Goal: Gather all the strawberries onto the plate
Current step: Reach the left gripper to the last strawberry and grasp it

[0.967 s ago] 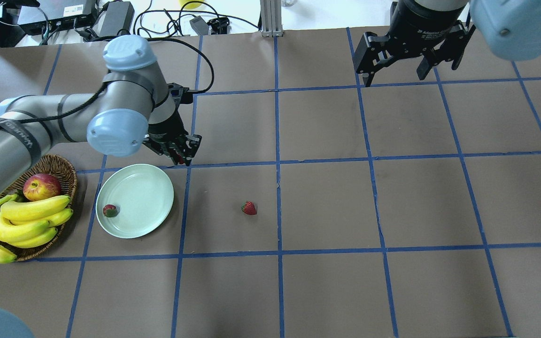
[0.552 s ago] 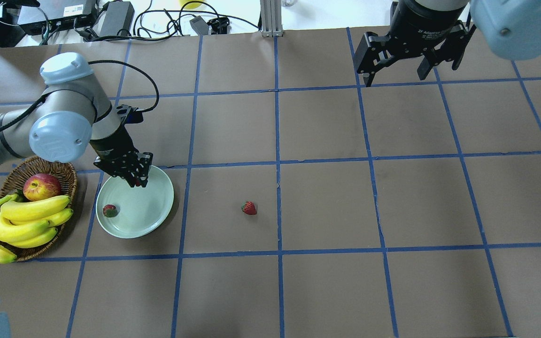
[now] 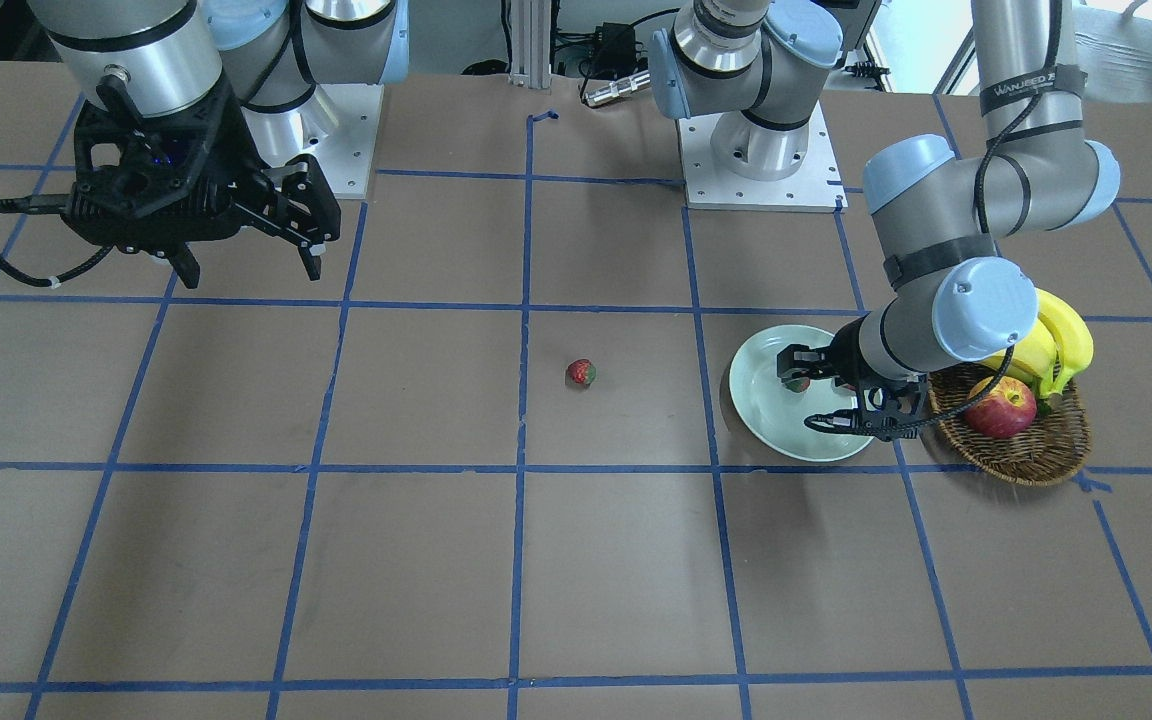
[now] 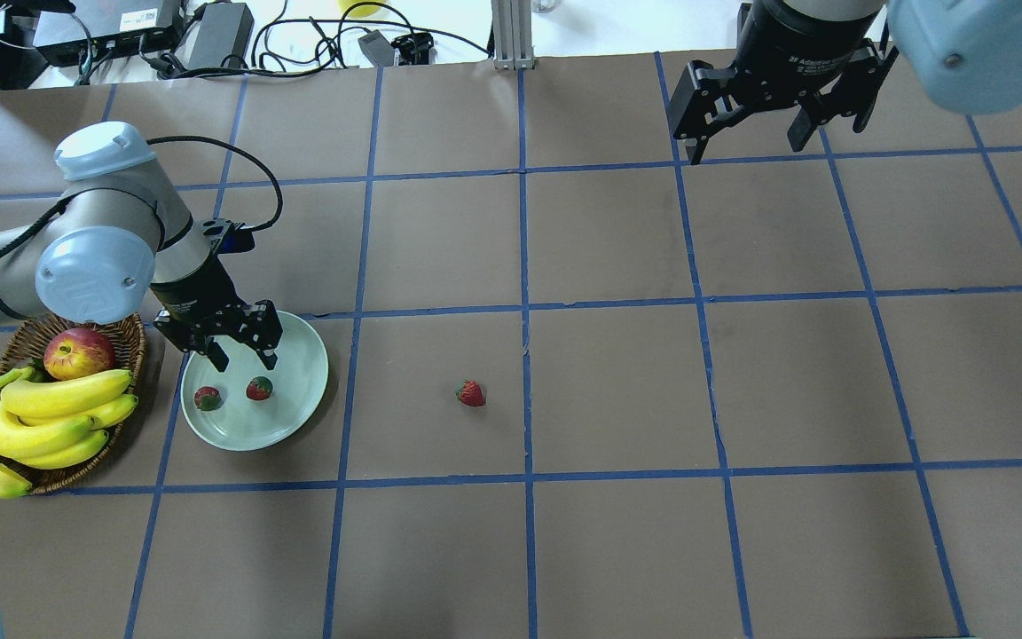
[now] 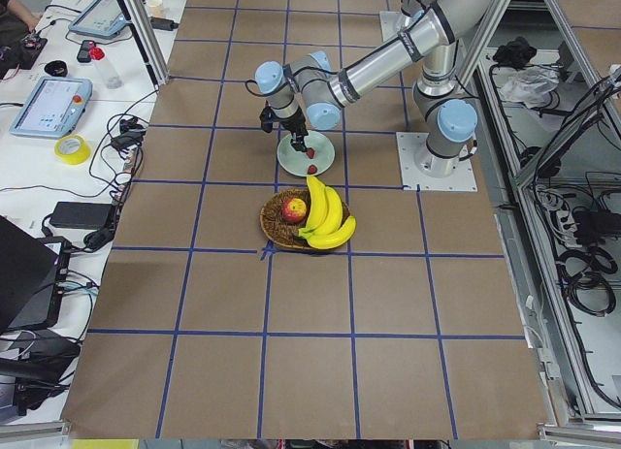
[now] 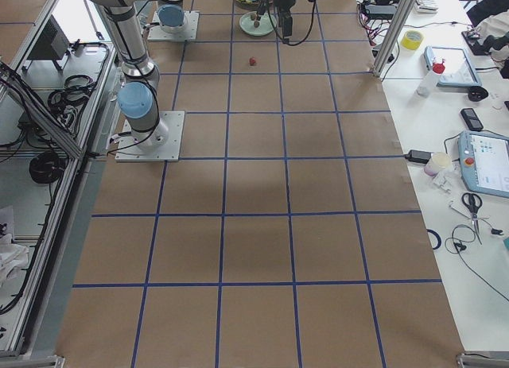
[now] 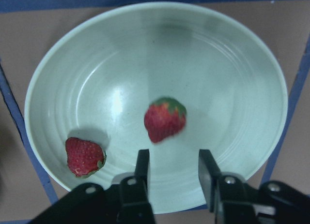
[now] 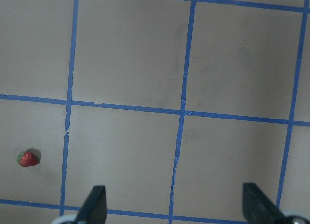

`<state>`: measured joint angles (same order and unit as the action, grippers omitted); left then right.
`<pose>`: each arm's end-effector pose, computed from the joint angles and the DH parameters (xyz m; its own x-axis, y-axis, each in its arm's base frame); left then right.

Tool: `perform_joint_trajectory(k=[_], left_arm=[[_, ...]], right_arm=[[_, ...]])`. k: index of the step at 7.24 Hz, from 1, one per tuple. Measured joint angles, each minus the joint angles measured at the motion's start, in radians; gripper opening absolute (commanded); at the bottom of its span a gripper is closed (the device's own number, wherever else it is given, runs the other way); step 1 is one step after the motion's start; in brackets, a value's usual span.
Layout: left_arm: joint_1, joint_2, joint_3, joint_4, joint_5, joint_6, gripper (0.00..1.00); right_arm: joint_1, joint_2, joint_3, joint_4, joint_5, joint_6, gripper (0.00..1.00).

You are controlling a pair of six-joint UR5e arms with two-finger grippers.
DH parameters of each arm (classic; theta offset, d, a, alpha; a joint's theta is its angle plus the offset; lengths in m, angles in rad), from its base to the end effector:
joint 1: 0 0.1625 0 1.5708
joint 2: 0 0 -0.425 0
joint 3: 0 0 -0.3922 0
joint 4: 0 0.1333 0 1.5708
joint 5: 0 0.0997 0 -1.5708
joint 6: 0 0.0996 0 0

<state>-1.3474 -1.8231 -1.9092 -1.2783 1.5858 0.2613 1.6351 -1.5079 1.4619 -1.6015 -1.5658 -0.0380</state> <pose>-0.0182 -0.5147 0.2311 -0.9976 0.0309 0.0620 0.0476 0.9566 0.2875 0.1673 -0.5159 0.5130 -0.9947 -0.1024 -0.0021 -0.1019 0.9918 -0.0768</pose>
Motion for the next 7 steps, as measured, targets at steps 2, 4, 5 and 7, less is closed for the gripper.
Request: perform_joint_trajectory(k=[2,4,5,7], left_arm=[[-0.113,0.022,0.057,-0.002,0.0,-0.039,1.0],[-0.272,0.039,0.071,0.002,-0.002,-0.109,1.0],[-0.335,0.037,0.072,0.011,-0.005,-0.16,1.0],[-0.416,0.011,0.055,0.083,-0.015,-0.234,1.0]], right_arm=[[0.0,0.0,0.0,0.0,0.001,0.001,1.0],[0.0,0.0,0.0,-0.001,0.001,0.001,1.0],[0.0,0.0,0.0,-0.001,0.001,0.001,1.0],[0.0,0.0,0.001,-0.001,0.001,0.001,1.0]])
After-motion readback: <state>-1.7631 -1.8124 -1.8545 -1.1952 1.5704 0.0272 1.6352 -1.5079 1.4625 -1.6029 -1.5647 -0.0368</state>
